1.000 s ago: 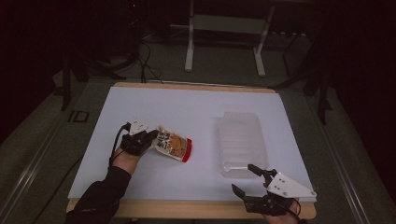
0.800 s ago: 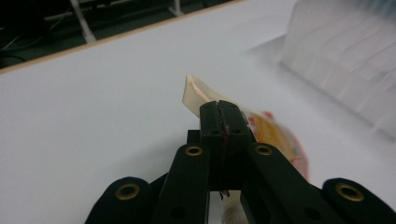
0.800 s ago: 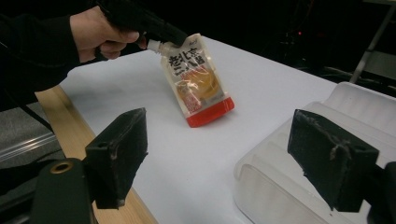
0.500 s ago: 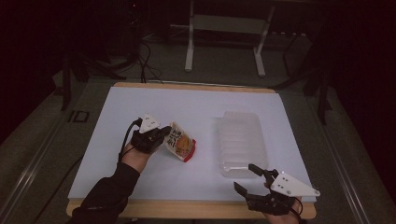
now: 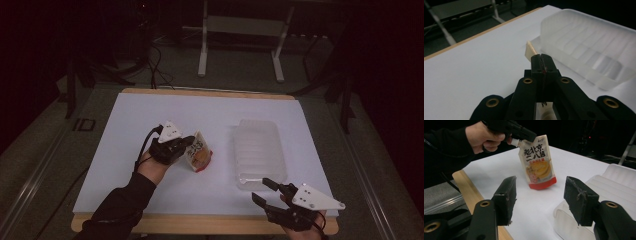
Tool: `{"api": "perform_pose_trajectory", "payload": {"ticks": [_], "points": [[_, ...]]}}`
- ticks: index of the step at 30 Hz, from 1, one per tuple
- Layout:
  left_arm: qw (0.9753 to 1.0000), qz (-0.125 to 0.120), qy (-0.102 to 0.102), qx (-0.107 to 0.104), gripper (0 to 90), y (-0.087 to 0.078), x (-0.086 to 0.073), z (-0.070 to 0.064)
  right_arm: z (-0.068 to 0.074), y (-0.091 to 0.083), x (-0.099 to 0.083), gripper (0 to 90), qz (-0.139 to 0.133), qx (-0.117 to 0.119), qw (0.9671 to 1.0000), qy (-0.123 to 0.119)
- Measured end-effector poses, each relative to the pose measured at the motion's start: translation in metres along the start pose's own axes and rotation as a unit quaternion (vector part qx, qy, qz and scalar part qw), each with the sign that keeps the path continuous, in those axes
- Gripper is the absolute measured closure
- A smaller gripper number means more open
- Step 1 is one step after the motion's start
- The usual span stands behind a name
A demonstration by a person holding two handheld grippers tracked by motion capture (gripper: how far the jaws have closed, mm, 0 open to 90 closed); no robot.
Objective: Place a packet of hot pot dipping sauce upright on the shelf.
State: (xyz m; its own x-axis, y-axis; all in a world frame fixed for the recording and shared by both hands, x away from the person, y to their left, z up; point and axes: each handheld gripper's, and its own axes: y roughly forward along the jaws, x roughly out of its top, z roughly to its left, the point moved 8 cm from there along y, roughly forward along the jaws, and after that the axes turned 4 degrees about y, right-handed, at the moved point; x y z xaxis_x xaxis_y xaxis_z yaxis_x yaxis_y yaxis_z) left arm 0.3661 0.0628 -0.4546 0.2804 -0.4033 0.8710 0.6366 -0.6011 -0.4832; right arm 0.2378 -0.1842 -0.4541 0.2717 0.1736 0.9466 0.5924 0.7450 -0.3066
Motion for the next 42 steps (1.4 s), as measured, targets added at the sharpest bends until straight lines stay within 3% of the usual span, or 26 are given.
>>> {"api": "perform_pose_trajectory", "payload": {"ticks": [8,11,13,14,15,16,18,20,26,29,30,33,40,42], "points": [[0.9992,-0.007,0.021,-0.033,90.0,-0.006,0.007,-0.009,0.000,0.001,-0.001,43.8,0.006,0.005,1.0000,0.003],[0.9983,-0.007,0.028,-0.051,90.0,-0.009,0.009,-0.012,-0.001,0.003,-0.002,38.6,0.014,0.003,0.9999,0.004],[0.9974,-0.007,0.034,-0.062,90.0,-0.012,0.010,-0.015,-0.002,0.004,-0.001,36.4,0.020,0.004,0.9998,-0.003],[0.9961,-0.012,0.038,-0.078,90.0,-0.017,0.014,-0.019,-0.002,0.004,0.000,36.0,0.022,0.006,0.9997,-0.010],[0.9961,-0.012,0.038,-0.078,90.0,-0.017,0.014,-0.019,-0.002,0.004,0.000,36.0,0.022,0.006,0.9997,-0.010],[0.9957,-0.015,0.042,-0.082,90.0,-0.019,0.015,-0.020,-0.003,0.004,0.001,35.3,0.029,0.008,0.9992,-0.027],[0.9946,-0.017,0.046,-0.091,90.0,-0.022,0.017,-0.023,-0.003,0.004,0.001,35.3,0.029,0.008,0.9992,-0.027],[0.9920,-0.021,0.062,-0.108,90.0,-0.031,0.022,-0.029,-0.003,0.004,0.006,42.3,0.037,0.020,0.9987,-0.030],[0.9875,-0.029,0.077,-0.134,90.0,-0.045,0.029,-0.038,-0.002,0.006,0.022,43.5,0.048,0.040,0.9973,-0.039],[0.9841,-0.031,0.088,-0.151,90.0,-0.051,0.031,-0.044,-0.001,0.011,0.031,42.2,0.064,0.059,0.9952,-0.045],[0.9818,-0.032,0.091,-0.163,90.0,-0.053,0.032,-0.047,-0.001,0.013,0.034,40.8,0.074,0.066,0.9940,-0.045],[0.9775,-0.036,0.102,-0.181,90.0,-0.058,0.034,-0.053,-0.002,0.020,0.042,39.3,0.094,0.072,0.9912,-0.058],[0.9694,-0.049,0.104,-0.217,90.0,-0.066,0.038,-0.062,-0.001,0.029,0.070,34.5,0.090,0.069,0.9883,-0.102],[0.9677,-0.050,0.107,-0.223,90.0,-0.067,0.038,-0.064,0.002,0.032,0.077,34.5,0.091,0.080,0.9864,-0.111]]}}
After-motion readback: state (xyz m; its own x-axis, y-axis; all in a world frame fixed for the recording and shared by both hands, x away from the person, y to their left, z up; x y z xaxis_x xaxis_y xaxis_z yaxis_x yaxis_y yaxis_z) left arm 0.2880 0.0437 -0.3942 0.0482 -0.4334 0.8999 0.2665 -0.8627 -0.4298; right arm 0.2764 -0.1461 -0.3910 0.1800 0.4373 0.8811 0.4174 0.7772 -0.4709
